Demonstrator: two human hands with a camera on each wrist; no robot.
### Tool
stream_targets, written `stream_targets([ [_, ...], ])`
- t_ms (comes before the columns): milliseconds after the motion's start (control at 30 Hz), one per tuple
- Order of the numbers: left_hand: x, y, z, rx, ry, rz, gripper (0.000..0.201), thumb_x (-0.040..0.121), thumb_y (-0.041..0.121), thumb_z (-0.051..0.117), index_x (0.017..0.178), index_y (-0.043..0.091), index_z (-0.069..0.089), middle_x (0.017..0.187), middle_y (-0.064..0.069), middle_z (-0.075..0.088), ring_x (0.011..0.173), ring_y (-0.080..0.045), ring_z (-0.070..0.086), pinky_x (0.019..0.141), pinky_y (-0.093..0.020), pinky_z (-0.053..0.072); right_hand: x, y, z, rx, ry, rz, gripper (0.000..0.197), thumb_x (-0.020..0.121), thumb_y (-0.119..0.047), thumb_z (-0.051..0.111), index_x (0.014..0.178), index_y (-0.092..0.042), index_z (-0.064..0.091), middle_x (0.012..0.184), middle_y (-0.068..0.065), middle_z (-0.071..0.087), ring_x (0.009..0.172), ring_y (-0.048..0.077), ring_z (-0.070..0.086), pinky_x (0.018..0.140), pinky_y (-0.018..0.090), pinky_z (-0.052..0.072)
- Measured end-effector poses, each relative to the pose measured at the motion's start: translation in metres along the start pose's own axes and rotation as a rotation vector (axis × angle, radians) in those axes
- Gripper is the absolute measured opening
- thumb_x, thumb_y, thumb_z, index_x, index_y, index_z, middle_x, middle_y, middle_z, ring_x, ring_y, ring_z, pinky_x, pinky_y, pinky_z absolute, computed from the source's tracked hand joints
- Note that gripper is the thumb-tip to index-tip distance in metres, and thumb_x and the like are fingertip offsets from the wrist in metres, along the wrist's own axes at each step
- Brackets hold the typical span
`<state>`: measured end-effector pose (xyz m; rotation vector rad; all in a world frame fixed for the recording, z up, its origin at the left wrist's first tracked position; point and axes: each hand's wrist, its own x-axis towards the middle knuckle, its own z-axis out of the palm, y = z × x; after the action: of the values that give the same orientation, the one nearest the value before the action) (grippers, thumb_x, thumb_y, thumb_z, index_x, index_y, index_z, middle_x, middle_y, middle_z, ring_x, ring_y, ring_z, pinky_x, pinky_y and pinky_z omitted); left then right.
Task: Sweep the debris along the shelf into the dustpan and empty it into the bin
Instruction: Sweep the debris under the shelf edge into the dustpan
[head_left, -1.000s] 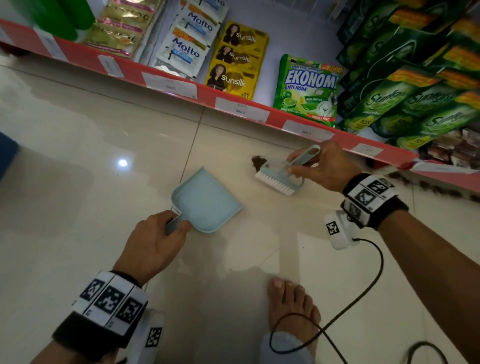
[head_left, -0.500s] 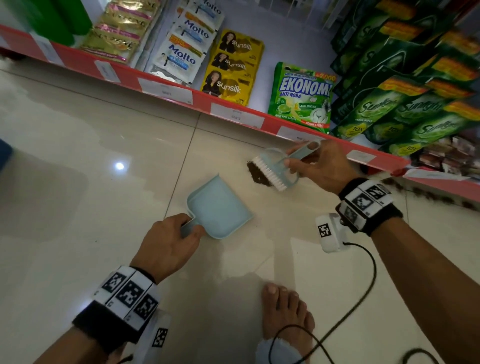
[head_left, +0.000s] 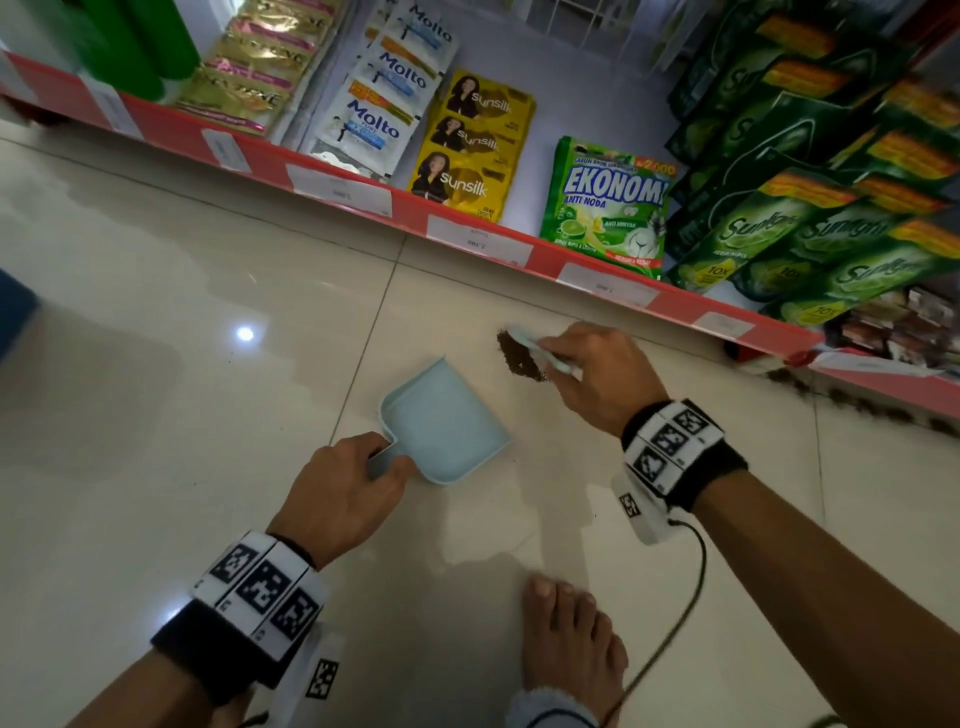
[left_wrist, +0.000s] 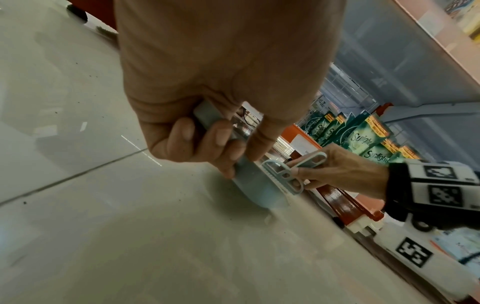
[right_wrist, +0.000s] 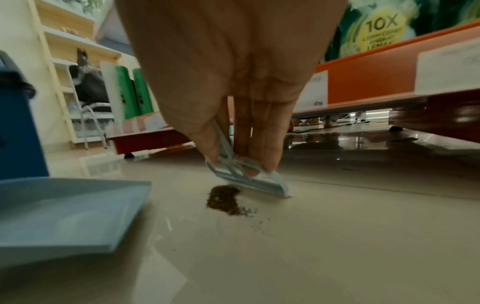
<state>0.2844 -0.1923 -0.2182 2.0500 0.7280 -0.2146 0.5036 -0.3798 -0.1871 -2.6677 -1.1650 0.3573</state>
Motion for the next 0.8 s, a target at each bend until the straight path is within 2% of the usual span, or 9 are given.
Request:
stream_targets([
  [67, 0.000, -0.001, -0.001, -0.004, 0.009, -0.002, 0.035, 0.089, 0.035, 0.059, 0.061, 0.020, 0.046, 0.053, 0.006, 0.050, 0.050, -0.010, 0.046, 0.049, -0.024, 0.033, -0.010, -0.002, -0.002, 0.024, -0.002, -0.008, 0.021, 0.093, -0.022, 0.054, 0.104, -0.020, 0.072, 0.086, 0.004, 0.066, 0.074, 0.027, 0.060, 0.065, 0.040, 0.052],
  [167, 0.002, -0.003, -0.001, -0.012, 0.015, -0.010, 0.036, 0.088, 0.035, 0.060, 0.061, 0.017, 0.046, 0.052, 0.006, 0.049, 0.049, -0.011, 0.044, 0.049, -0.025, 0.033, -0.017, -0.002, -0.012, -0.062, 0.095, 0.032, 0.021, 0.091, -0.020, 0.052, 0.099, -0.019, 0.071, 0.082, 0.004, 0.068, 0.071, 0.029, 0.062, 0.059, 0.035, 0.052],
  [300, 0.004, -0.002, 0.002, 0.009, 0.009, -0.002, 0.036, 0.088, 0.036, 0.059, 0.061, 0.017, 0.046, 0.052, 0.006, 0.049, 0.049, -0.010, 0.044, 0.049, -0.024, 0.033, -0.001, 0.005, -0.021, -0.174, 0.183, 0.194, 0.021, 0.090, -0.014, 0.053, 0.100, -0.018, 0.072, 0.085, 0.012, 0.068, 0.077, 0.036, 0.063, 0.060, 0.031, 0.046],
  [333, 0.004, -0.001, 0.003, 0.020, 0.010, 0.003, 0.037, 0.088, 0.037, 0.059, 0.060, 0.018, 0.045, 0.051, 0.006, 0.048, 0.048, -0.009, 0.044, 0.049, -0.024, 0.032, 0.006, 0.005, -0.021, -0.196, 0.180, 0.242, 0.020, 0.090, -0.012, 0.052, 0.099, -0.014, 0.071, 0.085, 0.015, 0.067, 0.079, 0.037, 0.064, 0.061, 0.032, 0.043],
  [400, 0.004, 0.001, 0.005, 0.035, 0.008, 0.013, 0.037, 0.089, 0.037, 0.058, 0.059, 0.020, 0.043, 0.051, 0.006, 0.047, 0.048, -0.008, 0.043, 0.048, -0.024, 0.032, 0.019, 0.002, -0.017, -0.216, 0.166, 0.286, 0.019, 0.090, -0.007, 0.052, 0.099, -0.006, 0.069, 0.090, 0.019, 0.067, 0.083, 0.040, 0.065, 0.065, 0.038, 0.048],
  [533, 0.003, 0.002, 0.005, 0.043, 0.007, 0.012, 0.036, 0.088, 0.038, 0.057, 0.060, 0.019, 0.045, 0.052, 0.006, 0.049, 0.048, -0.008, 0.045, 0.048, -0.024, 0.031, 0.027, -0.007, -0.007, -0.216, 0.086, 0.142, 0.029, 0.093, -0.003, 0.050, 0.112, -0.012, 0.070, 0.095, 0.015, 0.069, 0.085, 0.036, 0.065, 0.071, 0.037, 0.050],
  [633, 0.002, -0.001, 0.002, 0.044, 0.021, 0.006, 0.036, 0.088, 0.039, 0.057, 0.061, 0.019, 0.046, 0.053, 0.006, 0.050, 0.050, -0.009, 0.046, 0.048, -0.025, 0.031, 0.012, -0.010, -0.005, -0.168, -0.028, 0.034, 0.024, 0.095, -0.014, 0.051, 0.106, -0.019, 0.072, 0.090, 0.009, 0.069, 0.082, 0.032, 0.063, 0.068, 0.036, 0.050],
  [733, 0.002, -0.004, -0.002, 0.027, 0.026, -0.012, 0.035, 0.088, 0.037, 0.058, 0.061, 0.018, 0.046, 0.054, 0.006, 0.050, 0.051, -0.010, 0.045, 0.049, -0.026, 0.031, -0.007, -0.008, -0.014, -0.146, 0.034, 0.000, 0.019, 0.093, -0.022, 0.056, 0.100, -0.026, 0.074, 0.088, 0.005, 0.070, 0.083, 0.028, 0.060, 0.063, 0.035, 0.049],
  [800, 0.003, -0.004, -0.001, 0.017, 0.033, -0.012, 0.036, 0.088, 0.037, 0.059, 0.061, 0.018, 0.046, 0.054, 0.006, 0.050, 0.051, -0.010, 0.046, 0.050, -0.026, 0.032, -0.008, -0.005, -0.020, -0.127, 0.092, 0.002, 0.020, 0.092, -0.019, 0.056, 0.101, -0.024, 0.074, 0.092, 0.006, 0.070, 0.086, 0.029, 0.061, 0.066, 0.038, 0.052],
])
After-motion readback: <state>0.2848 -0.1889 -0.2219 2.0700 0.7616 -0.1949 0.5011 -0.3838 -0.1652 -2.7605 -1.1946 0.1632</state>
